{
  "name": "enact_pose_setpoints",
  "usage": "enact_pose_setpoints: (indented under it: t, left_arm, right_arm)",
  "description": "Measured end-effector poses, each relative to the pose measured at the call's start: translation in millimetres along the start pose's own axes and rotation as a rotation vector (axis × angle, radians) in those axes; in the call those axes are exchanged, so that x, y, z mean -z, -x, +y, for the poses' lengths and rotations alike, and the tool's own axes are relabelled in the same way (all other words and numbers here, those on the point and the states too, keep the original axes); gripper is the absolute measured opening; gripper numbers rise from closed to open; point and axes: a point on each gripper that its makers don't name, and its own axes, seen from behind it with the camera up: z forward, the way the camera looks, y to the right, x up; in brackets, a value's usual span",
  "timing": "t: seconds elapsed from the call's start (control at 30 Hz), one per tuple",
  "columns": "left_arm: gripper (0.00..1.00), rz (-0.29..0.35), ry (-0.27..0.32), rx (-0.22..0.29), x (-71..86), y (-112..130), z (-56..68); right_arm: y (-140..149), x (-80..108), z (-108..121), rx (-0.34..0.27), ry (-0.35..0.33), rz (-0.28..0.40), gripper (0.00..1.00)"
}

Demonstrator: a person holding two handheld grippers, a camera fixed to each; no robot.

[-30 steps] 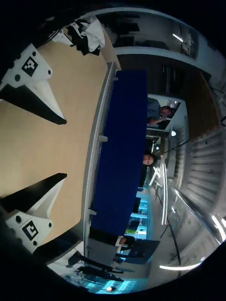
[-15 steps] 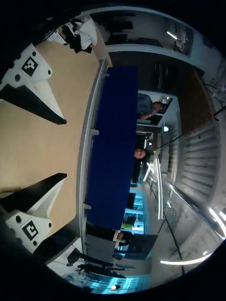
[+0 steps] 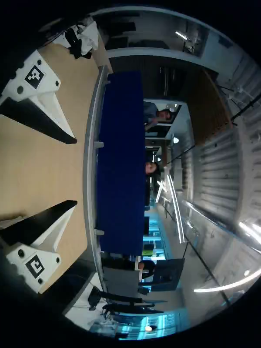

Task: Fold towel

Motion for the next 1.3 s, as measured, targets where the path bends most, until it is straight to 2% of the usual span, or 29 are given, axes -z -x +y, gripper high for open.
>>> enact_pose_setpoints:
  t: [0.3, 0.5, 0.77, 0.97, 1.3]
  left_arm:
    - [0.97, 0.0, 0.0, 0.0, -0.1, 0.7, -1.2]
    - [0.97, 0.0, 0.0, -0.001, 0.3, 0.7, -1.9]
    - [0.97, 0.0, 0.0, -0.001, 0.8, 0.6, -2.5]
    - [0.97, 0.0, 0.0, -0.001, 1.2, 0.9, -3.1]
    - [0.97, 0.0, 0.0, -0.001, 0.0, 1.6, -4.2]
  right_arm:
    - [55.8, 6.0, 17.9, -0.038, -0.006, 0.036, 1.0]
    - [87.8, 1.2, 31.3, -0.05, 0.024, 0.045, 1.0]
    - [124.0, -7.2, 37.0, -0.063, 0.053, 0.041, 1.0]
    - [137.7, -7.7, 42.2, -0.067, 0.079, 0.03, 1.0]
    - [141.1, -6.9, 38.1, -0.09, 0.068, 0.053, 1.0]
